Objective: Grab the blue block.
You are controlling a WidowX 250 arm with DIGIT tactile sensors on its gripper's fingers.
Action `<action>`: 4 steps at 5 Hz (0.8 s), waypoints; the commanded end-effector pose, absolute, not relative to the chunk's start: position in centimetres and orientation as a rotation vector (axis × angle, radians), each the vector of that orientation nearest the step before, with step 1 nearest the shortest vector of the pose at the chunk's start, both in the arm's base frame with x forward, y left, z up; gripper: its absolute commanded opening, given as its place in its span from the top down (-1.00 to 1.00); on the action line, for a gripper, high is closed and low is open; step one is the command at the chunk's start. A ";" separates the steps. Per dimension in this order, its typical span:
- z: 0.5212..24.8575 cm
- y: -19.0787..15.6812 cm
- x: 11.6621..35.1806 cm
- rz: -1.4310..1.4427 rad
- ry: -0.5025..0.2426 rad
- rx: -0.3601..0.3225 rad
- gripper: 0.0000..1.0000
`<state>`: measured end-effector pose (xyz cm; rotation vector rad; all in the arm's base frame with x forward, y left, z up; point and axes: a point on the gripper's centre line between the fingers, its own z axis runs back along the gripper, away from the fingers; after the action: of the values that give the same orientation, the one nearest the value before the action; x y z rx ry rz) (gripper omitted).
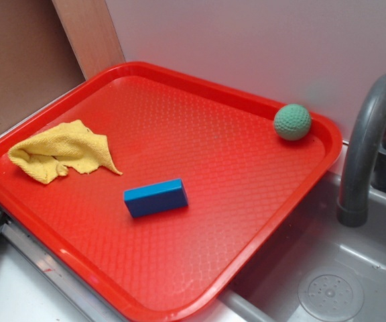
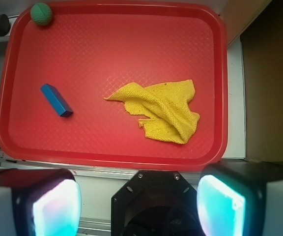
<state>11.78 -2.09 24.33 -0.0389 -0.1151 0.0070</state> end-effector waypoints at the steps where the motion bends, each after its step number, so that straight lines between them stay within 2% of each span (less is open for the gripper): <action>1: 24.3 -2.1 11.8 0.007 -0.115 -0.039 -1.00; 2: 24.0 -4.4 14.1 -0.172 -0.142 -0.060 -1.00; 3: 23.6 -7.0 15.9 -0.357 -0.162 -0.035 -1.00; 4: 22.9 -8.9 17.3 -0.511 -0.197 -0.053 -1.00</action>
<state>17.21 -8.39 21.50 -0.0409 -0.1436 -0.4977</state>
